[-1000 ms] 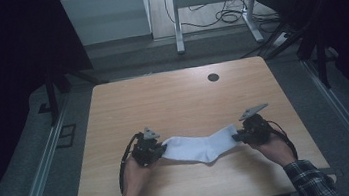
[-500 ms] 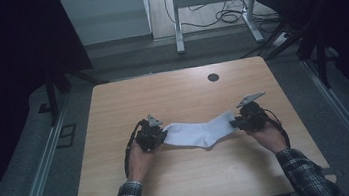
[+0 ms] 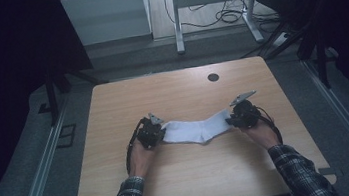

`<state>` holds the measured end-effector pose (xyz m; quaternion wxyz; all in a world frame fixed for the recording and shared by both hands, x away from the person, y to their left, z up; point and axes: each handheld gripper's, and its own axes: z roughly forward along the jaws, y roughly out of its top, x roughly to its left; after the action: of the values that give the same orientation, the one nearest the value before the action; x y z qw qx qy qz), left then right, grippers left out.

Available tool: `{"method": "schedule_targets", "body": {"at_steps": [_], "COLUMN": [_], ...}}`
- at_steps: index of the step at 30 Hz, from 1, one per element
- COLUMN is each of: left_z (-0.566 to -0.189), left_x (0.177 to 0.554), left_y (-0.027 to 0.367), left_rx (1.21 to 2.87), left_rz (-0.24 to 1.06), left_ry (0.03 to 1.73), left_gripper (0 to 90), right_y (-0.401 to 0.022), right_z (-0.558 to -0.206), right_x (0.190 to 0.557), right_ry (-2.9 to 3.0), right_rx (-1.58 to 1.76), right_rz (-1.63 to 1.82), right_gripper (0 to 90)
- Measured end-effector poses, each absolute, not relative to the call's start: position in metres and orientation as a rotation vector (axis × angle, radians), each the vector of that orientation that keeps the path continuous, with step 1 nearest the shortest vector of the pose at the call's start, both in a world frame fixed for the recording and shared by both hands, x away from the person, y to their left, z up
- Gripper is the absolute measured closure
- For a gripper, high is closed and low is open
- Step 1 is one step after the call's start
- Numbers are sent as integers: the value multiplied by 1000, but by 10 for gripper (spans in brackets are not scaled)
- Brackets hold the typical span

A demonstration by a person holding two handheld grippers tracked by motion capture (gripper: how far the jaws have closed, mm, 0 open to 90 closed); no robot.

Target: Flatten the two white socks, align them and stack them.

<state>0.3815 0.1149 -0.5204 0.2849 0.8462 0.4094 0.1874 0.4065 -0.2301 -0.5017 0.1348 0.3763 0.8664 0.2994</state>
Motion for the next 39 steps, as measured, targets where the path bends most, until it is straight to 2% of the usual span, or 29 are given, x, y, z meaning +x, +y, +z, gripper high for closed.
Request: {"method": "schedule_targets", "body": {"at_steps": [3,7,10,14,21,26,29,39], "left_z": [-525,-525,-523,-522,-517,-515,-512,-505], "left_x": [382,382,382,382,381,379,375,362], "left_y": [114,113,115,117,118,116,114,114], "left_rx": [2277,2256,2221,2194,2128,2143,2153,2150], "left_rz": [509,578,600,587,523,434,409,368], "left_ry": [1100,1124,1153,1180,1187,1137,1106,1060], "left_gripper": [793,616,507,410,316,220,183,135], "right_y": [-230,-233,-236,-239,-240,-238,-237,-241], "right_z": [-506,-510,-513,-512,-510,-508,-507,-503], "right_x": [408,410,411,410,408,403,400,389], "right_ry": [2516,2504,2483,2460,2466,2479,2483,2483], "right_rx": [1091,1092,1101,1107,1115,1115,1115,1114], "right_rz": [858,837,842,864,894,918,926,960], "right_gripper": [729,600,546,488,432,403,356,259]}}
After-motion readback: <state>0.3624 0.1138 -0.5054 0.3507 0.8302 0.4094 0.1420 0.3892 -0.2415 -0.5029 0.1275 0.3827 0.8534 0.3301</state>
